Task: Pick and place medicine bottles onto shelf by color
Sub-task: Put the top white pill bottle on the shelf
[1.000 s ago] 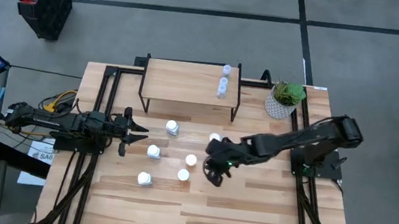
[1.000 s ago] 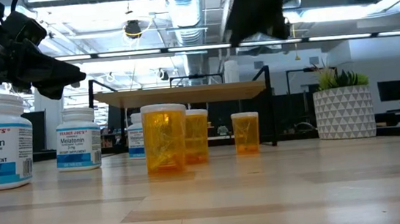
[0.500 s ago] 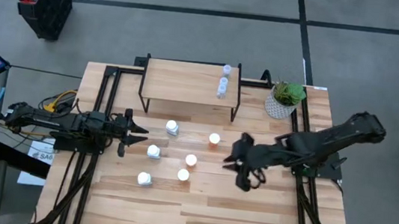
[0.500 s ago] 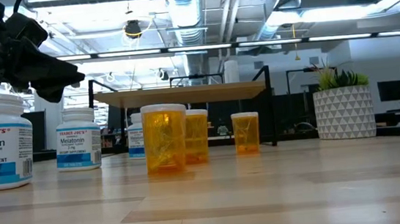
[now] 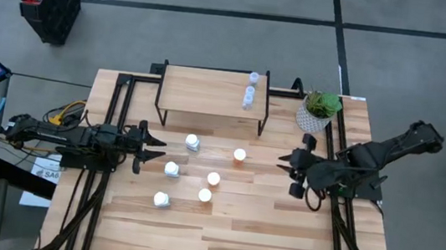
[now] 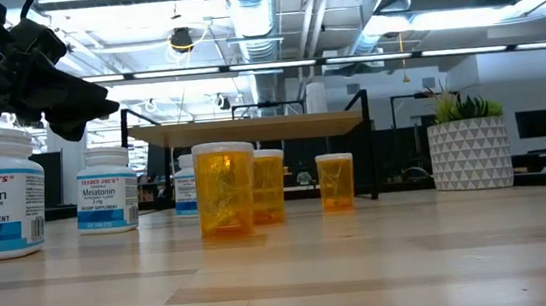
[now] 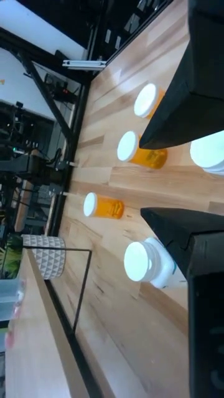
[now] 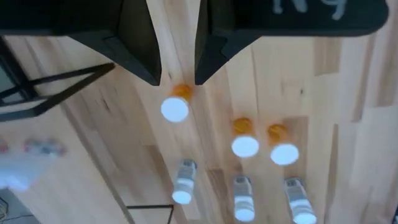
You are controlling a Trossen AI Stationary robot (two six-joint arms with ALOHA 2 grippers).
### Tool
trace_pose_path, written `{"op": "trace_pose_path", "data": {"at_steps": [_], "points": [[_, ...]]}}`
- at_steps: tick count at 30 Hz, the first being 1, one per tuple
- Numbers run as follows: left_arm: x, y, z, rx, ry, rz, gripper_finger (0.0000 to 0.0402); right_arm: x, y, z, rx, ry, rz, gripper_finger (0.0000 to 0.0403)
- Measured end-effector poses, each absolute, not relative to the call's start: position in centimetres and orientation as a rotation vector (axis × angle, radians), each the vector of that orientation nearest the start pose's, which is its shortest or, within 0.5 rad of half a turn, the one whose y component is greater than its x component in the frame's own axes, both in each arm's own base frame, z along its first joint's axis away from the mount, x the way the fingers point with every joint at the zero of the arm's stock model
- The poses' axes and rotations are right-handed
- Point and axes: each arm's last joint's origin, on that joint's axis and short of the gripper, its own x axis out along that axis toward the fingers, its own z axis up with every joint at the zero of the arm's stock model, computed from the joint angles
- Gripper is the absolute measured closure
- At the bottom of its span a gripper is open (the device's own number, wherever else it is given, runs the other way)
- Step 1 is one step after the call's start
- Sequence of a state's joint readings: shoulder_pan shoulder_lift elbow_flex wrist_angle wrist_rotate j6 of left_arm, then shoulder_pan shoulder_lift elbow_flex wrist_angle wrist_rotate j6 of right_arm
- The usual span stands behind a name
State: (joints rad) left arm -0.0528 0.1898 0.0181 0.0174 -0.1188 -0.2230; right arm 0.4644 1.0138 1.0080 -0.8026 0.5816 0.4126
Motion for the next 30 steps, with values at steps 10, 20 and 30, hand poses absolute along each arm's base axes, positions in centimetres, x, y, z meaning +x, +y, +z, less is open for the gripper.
{"op": "trace_pose_path", "data": {"at_steps": [10, 20, 30], "points": [[10.8, -0.2, 15.6, -0.209, 0.145, 0.084, 0.0251, 16.1, 6.2, 23.5, 0.005, 0.348, -0.132, 0.0283], [10.8, -0.2, 15.6, -0.208, 0.145, 0.085, 0.0251, 15.1, 2.7, 20.0, 0.056, 0.028, -0.066, 0.0283], [10.8, -0.2, 15.6, -0.209, 0.145, 0.084, 0.025, 14.2, 0.4, 19.2, 0.085, 0.144, -0.104, 0.0283]]}}
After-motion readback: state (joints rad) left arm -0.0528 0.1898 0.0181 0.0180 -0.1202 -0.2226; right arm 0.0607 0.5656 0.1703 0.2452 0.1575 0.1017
